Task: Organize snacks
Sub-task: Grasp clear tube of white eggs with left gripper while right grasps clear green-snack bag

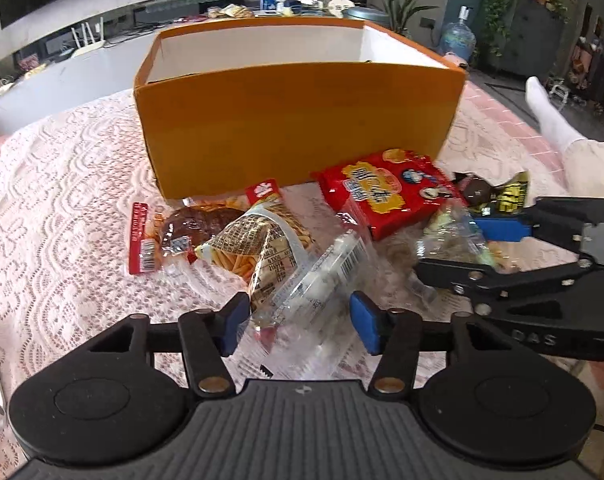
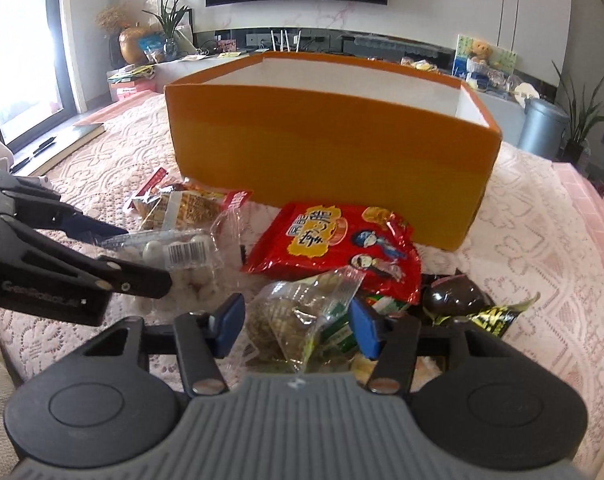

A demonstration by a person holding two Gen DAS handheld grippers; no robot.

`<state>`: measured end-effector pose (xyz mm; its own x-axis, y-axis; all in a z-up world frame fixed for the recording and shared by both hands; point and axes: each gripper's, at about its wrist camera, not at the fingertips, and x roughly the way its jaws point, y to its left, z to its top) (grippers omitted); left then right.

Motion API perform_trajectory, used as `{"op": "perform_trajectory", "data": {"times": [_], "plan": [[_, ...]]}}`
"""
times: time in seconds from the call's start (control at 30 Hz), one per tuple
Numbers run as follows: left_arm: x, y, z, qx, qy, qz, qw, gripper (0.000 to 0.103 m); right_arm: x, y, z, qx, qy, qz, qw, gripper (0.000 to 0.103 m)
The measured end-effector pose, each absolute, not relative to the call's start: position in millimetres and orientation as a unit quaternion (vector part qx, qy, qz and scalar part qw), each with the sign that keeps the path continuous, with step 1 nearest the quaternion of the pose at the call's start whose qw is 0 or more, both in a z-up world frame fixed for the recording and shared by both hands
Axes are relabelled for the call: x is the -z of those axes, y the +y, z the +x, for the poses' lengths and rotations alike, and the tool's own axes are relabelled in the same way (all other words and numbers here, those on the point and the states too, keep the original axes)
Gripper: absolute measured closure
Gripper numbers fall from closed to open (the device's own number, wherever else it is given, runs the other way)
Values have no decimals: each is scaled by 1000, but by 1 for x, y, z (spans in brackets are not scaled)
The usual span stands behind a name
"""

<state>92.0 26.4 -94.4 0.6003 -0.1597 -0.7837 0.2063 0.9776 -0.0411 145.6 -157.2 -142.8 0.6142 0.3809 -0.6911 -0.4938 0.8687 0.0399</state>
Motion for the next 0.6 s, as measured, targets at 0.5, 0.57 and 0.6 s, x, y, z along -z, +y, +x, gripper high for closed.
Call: {"op": "perform_trajectory", "data": {"times": [0.5, 0.57, 0.6], "plan": [[92, 7, 78, 180, 458, 33, 870, 63, 141, -158, 141, -263, 373, -70, 887, 66], [95, 3, 78, 191, 461, 31, 866, 63, 141, -158, 144, -263, 375, -62, 887, 65], [97, 3, 79, 188, 461, 28, 867, 61, 142, -157, 144, -262, 376, -61, 887, 65]]}}
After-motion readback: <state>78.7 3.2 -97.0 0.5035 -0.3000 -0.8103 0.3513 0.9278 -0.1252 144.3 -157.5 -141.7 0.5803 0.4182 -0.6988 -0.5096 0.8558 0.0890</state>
